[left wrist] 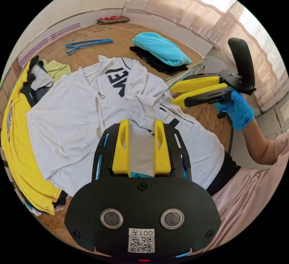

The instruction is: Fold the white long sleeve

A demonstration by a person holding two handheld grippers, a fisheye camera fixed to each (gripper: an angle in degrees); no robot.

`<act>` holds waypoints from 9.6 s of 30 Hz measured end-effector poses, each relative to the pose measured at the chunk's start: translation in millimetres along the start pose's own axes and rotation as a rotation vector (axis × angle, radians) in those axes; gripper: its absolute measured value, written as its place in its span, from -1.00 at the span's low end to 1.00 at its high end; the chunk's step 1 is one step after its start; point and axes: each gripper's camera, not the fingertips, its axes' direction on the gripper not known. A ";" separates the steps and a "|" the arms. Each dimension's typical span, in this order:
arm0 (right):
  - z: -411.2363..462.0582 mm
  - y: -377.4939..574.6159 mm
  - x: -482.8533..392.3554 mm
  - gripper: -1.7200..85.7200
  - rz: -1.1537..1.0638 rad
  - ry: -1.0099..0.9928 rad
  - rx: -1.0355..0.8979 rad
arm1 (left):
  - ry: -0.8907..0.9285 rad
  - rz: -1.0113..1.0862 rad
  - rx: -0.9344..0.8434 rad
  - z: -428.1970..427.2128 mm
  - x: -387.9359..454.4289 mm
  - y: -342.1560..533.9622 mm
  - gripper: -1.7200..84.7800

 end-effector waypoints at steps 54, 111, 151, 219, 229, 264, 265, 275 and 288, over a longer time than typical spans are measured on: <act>141.0 -27.9 -40.9 -0.82 -0.033 0.332 -0.021 | -0.243 -0.170 0.027 -43.0 -85.9 69.4 -0.97; 146.6 -12.4 51.2 -0.95 0.086 0.427 0.066 | -0.180 -0.092 -0.015 -40.2 -99.4 45.5 -1.00; 129.1 0.6 43.5 -0.94 -0.090 0.442 0.051 | -0.212 0.107 -0.057 -35.1 -62.8 -10.8 -0.97; 120.8 41.4 54.1 -0.91 -0.033 0.491 0.158 | -0.082 0.157 -0.176 84.8 -57.6 -391.6 -0.94; 95.6 38.6 54.8 -0.94 0.077 0.609 0.280 | 0.029 0.133 -0.021 68.0 -58.5 -431.7 -0.99; 56.0 -1.3 17.1 -0.95 0.050 0.295 0.186 | -0.033 0.293 -0.123 5.9 -95.4 -296.1 -0.84; 58.2 -7.6 10.1 -0.95 0.022 0.281 0.173 | -0.055 0.300 -0.132 6.1 -94.9 -290.4 -0.84; 126.2 -78.0 -20.3 -0.84 -0.060 0.307 -0.066 | -0.033 0.238 -0.136 25.8 -100.1 -233.7 -0.87; 60.8 -45.4 -5.5 -0.91 -0.037 0.222 0.063 | -0.072 0.160 -0.069 14.2 -110.2 -164.4 -0.99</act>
